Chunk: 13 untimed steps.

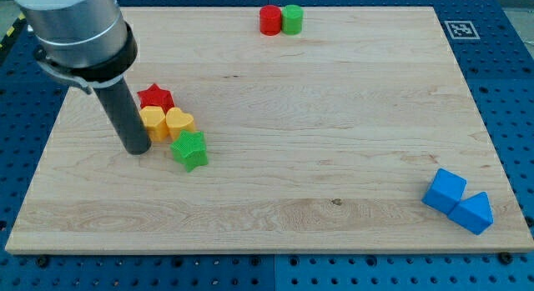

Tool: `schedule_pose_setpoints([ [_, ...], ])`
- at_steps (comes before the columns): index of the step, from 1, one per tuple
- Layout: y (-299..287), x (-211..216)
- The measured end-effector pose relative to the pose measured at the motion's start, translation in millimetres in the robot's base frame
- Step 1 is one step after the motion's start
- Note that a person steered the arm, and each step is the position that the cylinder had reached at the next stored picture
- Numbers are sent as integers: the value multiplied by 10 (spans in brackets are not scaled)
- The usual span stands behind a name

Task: Slide the yellow hexagon below the green circle

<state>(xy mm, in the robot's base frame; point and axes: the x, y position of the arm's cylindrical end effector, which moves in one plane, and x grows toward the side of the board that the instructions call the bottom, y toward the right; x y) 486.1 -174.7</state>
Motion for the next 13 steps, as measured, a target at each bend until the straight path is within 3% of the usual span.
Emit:
schedule_pose_setpoints([
  [2, 41, -440],
  [4, 685, -556],
  [7, 1465, -1087],
  [8, 1635, -1107],
  [9, 1744, -771],
  [11, 857, -764],
  [13, 1269, -1148],
])
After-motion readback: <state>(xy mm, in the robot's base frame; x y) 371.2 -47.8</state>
